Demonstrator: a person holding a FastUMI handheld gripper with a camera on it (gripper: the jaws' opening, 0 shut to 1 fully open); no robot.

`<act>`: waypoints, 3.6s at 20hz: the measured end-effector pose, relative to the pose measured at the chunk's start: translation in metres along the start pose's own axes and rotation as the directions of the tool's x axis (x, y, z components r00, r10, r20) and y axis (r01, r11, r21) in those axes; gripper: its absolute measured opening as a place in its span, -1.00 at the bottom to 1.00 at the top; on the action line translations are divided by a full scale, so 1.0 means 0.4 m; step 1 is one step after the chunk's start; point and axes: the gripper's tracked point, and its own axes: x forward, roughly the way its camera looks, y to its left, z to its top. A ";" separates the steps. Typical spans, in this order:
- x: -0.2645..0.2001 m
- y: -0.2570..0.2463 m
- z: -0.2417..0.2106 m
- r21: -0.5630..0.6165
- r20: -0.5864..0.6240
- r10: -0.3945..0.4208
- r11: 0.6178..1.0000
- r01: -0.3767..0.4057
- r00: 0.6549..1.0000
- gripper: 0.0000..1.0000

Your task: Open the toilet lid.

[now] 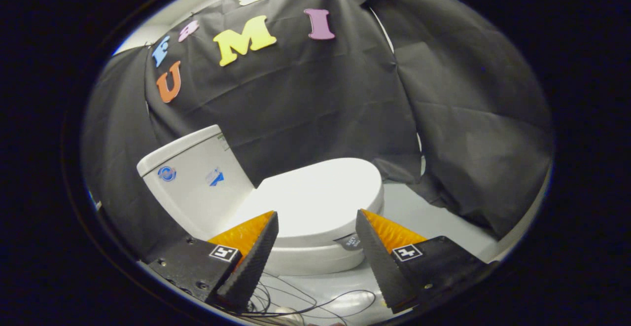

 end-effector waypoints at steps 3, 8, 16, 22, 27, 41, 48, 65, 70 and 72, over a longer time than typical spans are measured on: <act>0.046 -0.021 -0.019 0.089 -0.021 -0.004 0.996 0.006 1.000 0.97; 0.122 -0.094 -0.107 0.281 -0.113 -0.039 0.957 0.070 0.993 0.99; 0.184 -0.162 -0.182 0.450 -0.223 -0.035 0.883 0.135 0.974 0.95; 0.212 -0.182 -0.210 0.585 -0.263 0.010 0.797 0.151 0.965 0.66; 0.243 -0.181 -0.242 0.642 -0.314 0.055 0.748 0.170 0.948 0.41; 0.268 -0.167 -0.241 0.826 -0.276 0.198 0.549 0.127 0.940 -0.58; 0.272 -0.162 -0.225 0.778 -0.277 0.190 0.619 0.104 0.942 -0.72; 0.235 -0.139 -0.162 0.595 -0.292 0.087 0.796 0.110 0.952 -0.80; 0.220 -0.112 -0.112 0.533 -0.299 0.042 0.836 0.130 0.953 -0.80; 0.214 -0.094 -0.092 0.496 -0.306 0.021 0.857 0.140 0.952 -0.80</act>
